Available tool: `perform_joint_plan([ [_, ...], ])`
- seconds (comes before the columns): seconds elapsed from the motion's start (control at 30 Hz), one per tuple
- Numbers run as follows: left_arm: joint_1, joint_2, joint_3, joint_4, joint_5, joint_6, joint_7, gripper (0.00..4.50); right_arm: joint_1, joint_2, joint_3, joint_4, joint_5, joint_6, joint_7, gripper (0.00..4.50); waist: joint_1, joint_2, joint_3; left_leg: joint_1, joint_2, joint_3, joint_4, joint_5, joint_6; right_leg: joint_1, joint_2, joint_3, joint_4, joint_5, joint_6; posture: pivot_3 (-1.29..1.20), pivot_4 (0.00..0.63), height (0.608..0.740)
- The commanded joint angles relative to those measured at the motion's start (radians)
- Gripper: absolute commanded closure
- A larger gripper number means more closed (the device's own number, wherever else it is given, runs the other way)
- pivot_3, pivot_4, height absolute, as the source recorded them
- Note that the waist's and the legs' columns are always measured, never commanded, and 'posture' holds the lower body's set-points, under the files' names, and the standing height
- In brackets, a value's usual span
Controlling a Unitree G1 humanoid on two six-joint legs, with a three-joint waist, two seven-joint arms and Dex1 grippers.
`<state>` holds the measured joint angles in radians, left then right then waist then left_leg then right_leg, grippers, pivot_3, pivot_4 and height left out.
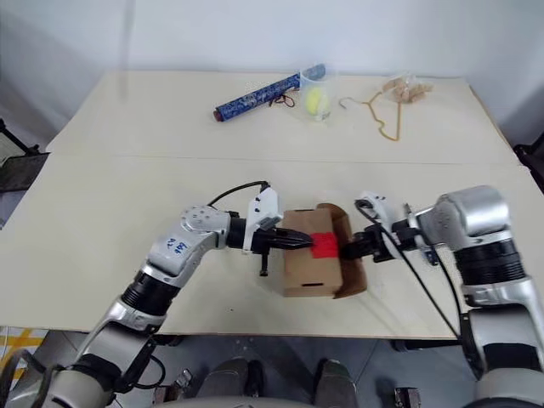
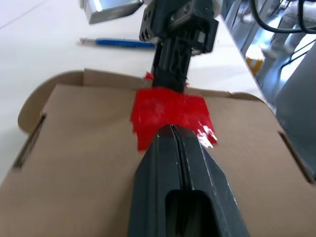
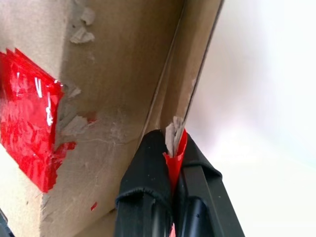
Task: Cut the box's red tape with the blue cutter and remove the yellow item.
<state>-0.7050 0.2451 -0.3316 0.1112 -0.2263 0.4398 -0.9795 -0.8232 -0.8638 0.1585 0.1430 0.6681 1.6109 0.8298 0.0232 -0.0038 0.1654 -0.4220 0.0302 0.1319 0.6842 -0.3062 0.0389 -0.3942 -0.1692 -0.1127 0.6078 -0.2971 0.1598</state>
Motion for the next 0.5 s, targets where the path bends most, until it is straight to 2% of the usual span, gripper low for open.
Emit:
perform_joint_plan([
  [0.03, -0.035, -0.059, -0.018, 0.069, 0.021, -0.061, 0.013, 4.50, -0.061, -0.119, 0.020, -0.034, 0.059, 0.003, -0.008, 4.45, 0.000, 0.002, 0.002, 0.000, 0.000, 0.000, 0.000, 0.000, 0.000, 0.000, 0.000, 0.000, 0.000, 0.000, 0.000, 0.00, 0.150, 0.740],
  [0.3, -0.090, -0.200, -0.029, 0.202, 0.050, -0.170, 0.045, 4.50, -0.168, -0.334, 0.122, -0.060, 0.169, 0.003, -0.003, 4.45, 0.000, 0.003, 0.004, -0.002, 0.000, 0.002, 0.000, 0.000, 0.001, -0.002, -0.001, 0.000, -0.002, 0.000, -0.001, 0.00, 0.150, 0.740],
  [0.5, -0.107, -0.248, -0.025, 0.247, 0.072, -0.212, 0.075, 4.50, -0.280, -0.403, 0.219, -0.063, 0.228, 0.003, -0.012, 4.45, -0.001, 0.003, 0.004, -0.002, 0.001, 0.002, 0.000, -0.001, 0.001, -0.002, -0.001, -0.001, -0.005, 0.001, -0.001, 0.00, 0.150, 0.740],
])
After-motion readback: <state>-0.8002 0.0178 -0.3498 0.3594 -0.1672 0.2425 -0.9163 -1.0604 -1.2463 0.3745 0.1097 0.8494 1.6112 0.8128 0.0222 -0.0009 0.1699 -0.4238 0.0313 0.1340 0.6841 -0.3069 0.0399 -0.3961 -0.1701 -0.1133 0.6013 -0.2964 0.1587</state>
